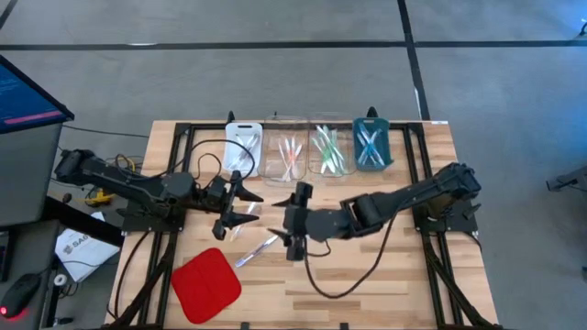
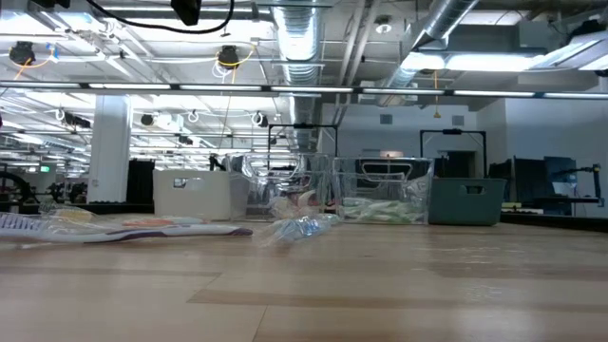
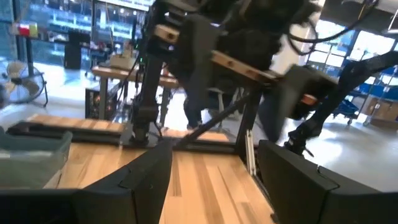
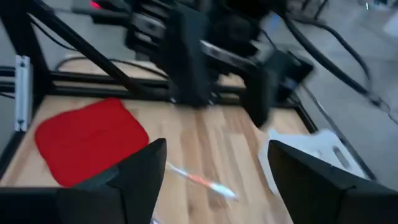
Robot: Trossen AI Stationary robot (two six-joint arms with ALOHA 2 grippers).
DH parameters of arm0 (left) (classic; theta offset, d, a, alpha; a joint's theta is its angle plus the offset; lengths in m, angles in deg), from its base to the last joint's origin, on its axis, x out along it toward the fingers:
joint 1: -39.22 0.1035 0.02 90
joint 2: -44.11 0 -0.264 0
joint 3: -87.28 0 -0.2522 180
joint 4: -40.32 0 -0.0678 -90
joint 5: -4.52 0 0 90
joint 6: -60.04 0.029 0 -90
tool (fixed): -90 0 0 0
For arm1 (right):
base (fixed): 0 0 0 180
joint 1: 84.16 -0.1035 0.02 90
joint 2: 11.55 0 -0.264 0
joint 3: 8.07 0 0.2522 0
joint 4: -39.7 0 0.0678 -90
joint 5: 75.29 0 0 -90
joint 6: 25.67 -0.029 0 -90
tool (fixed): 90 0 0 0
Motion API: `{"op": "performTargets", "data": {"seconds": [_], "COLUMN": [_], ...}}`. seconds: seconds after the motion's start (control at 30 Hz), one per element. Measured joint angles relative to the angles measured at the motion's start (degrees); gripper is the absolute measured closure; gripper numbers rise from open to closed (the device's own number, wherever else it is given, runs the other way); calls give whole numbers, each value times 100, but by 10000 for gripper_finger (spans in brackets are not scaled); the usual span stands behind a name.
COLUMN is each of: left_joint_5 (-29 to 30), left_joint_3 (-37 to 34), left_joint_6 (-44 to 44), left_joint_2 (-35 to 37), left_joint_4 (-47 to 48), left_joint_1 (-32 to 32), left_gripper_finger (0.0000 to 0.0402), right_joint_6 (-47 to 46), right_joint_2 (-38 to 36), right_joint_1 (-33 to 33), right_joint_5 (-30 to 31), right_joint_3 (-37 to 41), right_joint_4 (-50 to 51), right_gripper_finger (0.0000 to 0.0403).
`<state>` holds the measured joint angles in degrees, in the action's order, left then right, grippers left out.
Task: Pick & Place Toothbrushes
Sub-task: Put the blue toothbrush into the blue bin
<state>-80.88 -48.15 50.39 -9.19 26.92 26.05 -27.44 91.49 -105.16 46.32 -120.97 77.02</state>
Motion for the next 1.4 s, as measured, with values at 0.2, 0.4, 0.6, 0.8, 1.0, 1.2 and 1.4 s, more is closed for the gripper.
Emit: {"op": "performTargets", "data": {"seconds": [0.2,0.4,0.6,0.8,1.0,1.2,1.4], "left_joint_5": [451,1771,2537,3013,1784,3446,3889], "left_joint_3": [4,234,881,1172,1217,1385,1980], "left_joint_6": [-81,24,-90,-154,-457,-590,-801], "left_joint_2": [-549,-1528,-2682,-3648,-4109,-4584,-5302], "left_joint_4": [19,145,640,498,-845,-371,469], "left_joint_1": [-4,7,-159,-506,-566,-539,-411], "left_gripper_finger": [170,170,170,175,174,198,233], "right_joint_6": [316,993,1165,510,477,474,519], "right_joint_2": [0,-330,-1765,-2728,-2957,-2963,-3097], "right_joint_1": [-154,-428,-397,-105,-175,-341,-487], "right_joint_5": [-8,-371,-2852,-3320,-3339,-3328,-3333], "right_joint_3": [717,1665,3771,5006,5132,5135,5132], "right_joint_4": [-1489,-3327,-6412,-7095,-6976,-6893,-6786], "right_gripper_finger": [128,128,128,128,128,128,128]}}
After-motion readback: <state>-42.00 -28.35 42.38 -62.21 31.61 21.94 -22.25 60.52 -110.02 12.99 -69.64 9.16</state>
